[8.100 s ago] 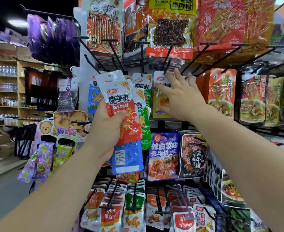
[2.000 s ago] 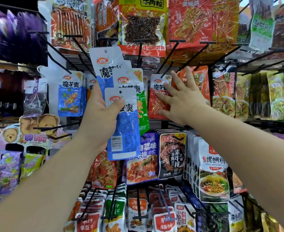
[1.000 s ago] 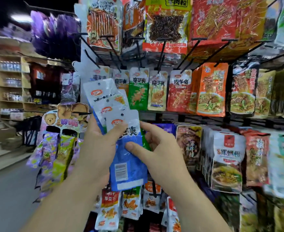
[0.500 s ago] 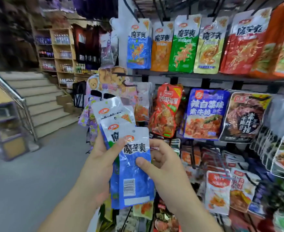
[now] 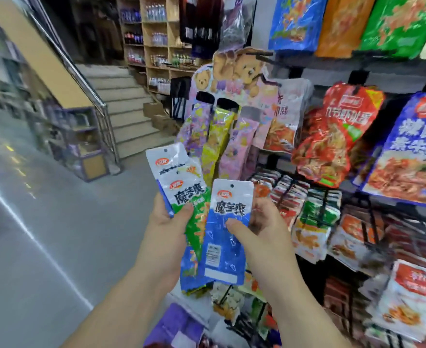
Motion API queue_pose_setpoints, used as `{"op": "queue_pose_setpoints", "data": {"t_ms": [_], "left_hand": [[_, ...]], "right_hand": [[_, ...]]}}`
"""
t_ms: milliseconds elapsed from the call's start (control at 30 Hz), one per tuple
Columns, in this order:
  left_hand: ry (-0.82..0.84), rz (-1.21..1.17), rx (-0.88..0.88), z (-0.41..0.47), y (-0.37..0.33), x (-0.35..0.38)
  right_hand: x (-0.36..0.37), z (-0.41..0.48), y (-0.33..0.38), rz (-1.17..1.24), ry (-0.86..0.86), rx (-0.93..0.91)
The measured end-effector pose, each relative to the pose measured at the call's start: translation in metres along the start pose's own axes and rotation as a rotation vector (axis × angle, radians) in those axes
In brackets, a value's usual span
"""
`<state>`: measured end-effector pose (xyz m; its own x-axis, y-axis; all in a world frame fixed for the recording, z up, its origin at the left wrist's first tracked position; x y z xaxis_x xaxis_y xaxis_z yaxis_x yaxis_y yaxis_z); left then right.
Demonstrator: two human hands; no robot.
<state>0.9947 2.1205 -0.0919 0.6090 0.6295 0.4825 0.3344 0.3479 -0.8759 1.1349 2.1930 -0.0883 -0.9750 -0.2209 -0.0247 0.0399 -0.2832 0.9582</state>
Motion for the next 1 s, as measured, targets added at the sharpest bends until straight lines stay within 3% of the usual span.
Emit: {"op": "queue_pose_setpoints", "data": {"t_ms": [300,533,633,767,867,1000], "left_hand": [[0.14,0.088,-0.052,0.041,-0.002,-0.03],[0.314,-0.02,-0.145,0.072,-0.016,-0.051],[0.345,-0.084,-0.215,0.084,-0.021,-0.058],[0.405,-0.15,-0.258,0.089,-0.032,-0.061],[0.463,-0.194,-0.242,0.093,-0.047,-0.055],[0.546,-0.17,-0.161,0.096,-0.067,-0.035]], "right_hand": [[0.043,-0.006,0.011,-0.241,-0.221,-0.239],[0.11,-0.012,-0.003,-0.316,-0.291,-0.219],[0.119,-0.007,-0.001,-0.372,-0.379,-0.246],[0.113,0.003,0.011,-0.463,-0.461,-0.15],[0.114,0.009,0.022,-0.283,-0.377,0.035],[0.108,0.012,0.058,-0.189,-0.399,-0.082]]}}
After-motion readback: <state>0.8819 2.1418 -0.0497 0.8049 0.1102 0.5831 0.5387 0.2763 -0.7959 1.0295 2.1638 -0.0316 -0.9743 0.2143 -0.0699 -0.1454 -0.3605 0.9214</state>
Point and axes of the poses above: each hand's wrist, its own z-axis towards the middle knuckle, its own x-axis out of the palm, y = z × x, the point moved 4 cm from there along z, towards the middle knuckle, and after that the axes turned 8 degrees about -y, right-handed, at the moved point
